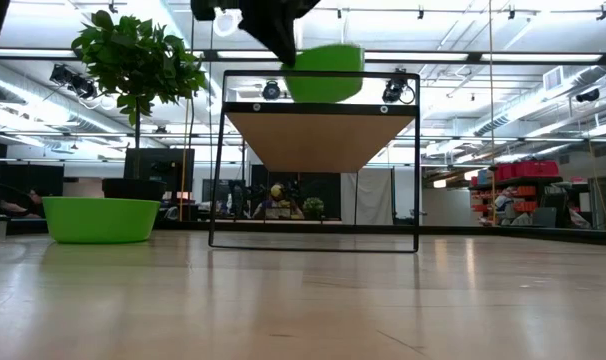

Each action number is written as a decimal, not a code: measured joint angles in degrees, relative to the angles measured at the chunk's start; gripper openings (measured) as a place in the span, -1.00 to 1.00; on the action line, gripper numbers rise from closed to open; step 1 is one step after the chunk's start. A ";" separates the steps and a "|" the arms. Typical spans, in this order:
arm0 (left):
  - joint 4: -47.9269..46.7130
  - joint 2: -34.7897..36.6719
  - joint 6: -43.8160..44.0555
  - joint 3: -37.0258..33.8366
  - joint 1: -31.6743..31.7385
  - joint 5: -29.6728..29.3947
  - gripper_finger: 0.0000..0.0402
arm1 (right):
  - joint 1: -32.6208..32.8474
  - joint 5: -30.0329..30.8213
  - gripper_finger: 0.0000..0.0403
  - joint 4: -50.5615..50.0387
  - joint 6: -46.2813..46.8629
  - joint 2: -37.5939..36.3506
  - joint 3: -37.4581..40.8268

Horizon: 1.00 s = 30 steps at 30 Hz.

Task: Pick & Place Mini bowls
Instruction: Put the top green bowl on the shelf

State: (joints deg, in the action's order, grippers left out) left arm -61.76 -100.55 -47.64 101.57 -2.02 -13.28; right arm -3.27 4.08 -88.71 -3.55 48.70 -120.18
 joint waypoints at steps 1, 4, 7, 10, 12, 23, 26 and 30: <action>-0.78 -0.12 0.01 -0.11 0.17 0.06 -1.00 | 0.00 0.00 -0.97 0.00 0.00 0.01 0.00; -0.99 -0.88 0.04 0.01 0.51 0.02 -1.00 | -0.01 0.00 -0.97 0.00 0.00 0.00 0.00; -1.98 -1.65 0.21 -0.03 0.73 0.00 -1.00 | -0.01 0.00 -0.97 0.00 0.00 0.00 0.00; -2.78 -2.24 0.24 -0.12 0.93 0.04 -1.00 | -0.01 0.00 -0.97 0.00 0.00 0.00 0.00; -1.97 -2.66 0.26 0.00 0.94 0.02 -1.00 | -0.01 0.00 -0.97 0.00 0.00 -0.01 0.00; -2.88 -4.26 0.50 -0.07 1.22 1.08 -1.00 | 0.00 0.00 -0.97 0.00 0.00 -0.01 0.00; -2.92 -4.16 0.52 -0.08 1.22 1.28 -1.00 | 0.00 0.00 -0.97 0.00 0.00 -0.01 0.00; -2.93 -4.16 0.79 -0.08 1.22 1.53 -1.00 | 0.00 0.00 -0.97 0.00 0.00 -0.01 0.00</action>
State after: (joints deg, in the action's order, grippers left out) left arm -64.69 -104.71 -46.84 101.49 -0.80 -11.74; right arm -3.27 4.08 -88.71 -3.55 48.69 -120.18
